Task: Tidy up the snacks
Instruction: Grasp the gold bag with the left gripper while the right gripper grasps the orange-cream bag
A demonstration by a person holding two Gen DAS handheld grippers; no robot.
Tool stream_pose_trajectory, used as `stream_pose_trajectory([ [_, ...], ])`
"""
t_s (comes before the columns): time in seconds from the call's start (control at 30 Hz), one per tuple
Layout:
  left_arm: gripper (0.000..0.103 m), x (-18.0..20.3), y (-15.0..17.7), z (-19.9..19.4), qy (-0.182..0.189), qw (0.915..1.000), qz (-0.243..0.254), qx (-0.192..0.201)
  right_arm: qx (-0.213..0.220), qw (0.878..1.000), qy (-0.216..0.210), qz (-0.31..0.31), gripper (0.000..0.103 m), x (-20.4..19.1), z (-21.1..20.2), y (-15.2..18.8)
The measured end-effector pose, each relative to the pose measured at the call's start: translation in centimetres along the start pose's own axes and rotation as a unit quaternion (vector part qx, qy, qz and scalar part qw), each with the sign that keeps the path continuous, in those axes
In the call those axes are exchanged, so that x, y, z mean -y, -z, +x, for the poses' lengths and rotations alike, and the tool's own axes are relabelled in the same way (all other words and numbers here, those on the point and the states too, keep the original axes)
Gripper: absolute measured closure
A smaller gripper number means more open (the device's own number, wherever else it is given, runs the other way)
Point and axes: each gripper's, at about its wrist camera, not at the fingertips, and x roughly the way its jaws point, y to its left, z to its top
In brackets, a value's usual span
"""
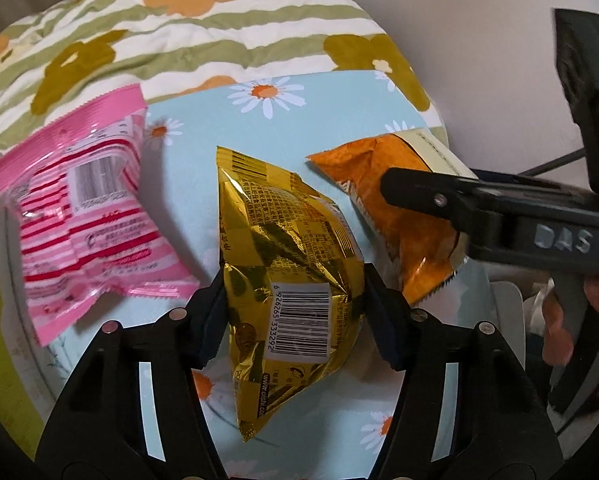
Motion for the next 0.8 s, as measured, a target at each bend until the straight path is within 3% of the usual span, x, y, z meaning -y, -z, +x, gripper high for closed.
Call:
stream_pose_trajectory([
  [0.27, 0.045, -0.5, 0.8, -1.0, -0.01, 0.9998, -0.013, 0.01, -0.017, 1.0, -0.003, -0.026, 0.038, -0.9, 1.4, -0.1],
  [0.5, 0.045, -0.5, 1.3, -3.1, -0.016, 0.9988, -0.028, 0.036, 0.001, 0.999, -0.007, -0.034, 0.041, -1.1, 0.2, 0.2],
  [0.8, 0.045, 0.3, 3.1, -9.0, -0.038, 0.994, -0.043, 0.094, 0.054, 0.996, -0.027, -0.07, 0.041, -3.0, -5.3, 1.7],
])
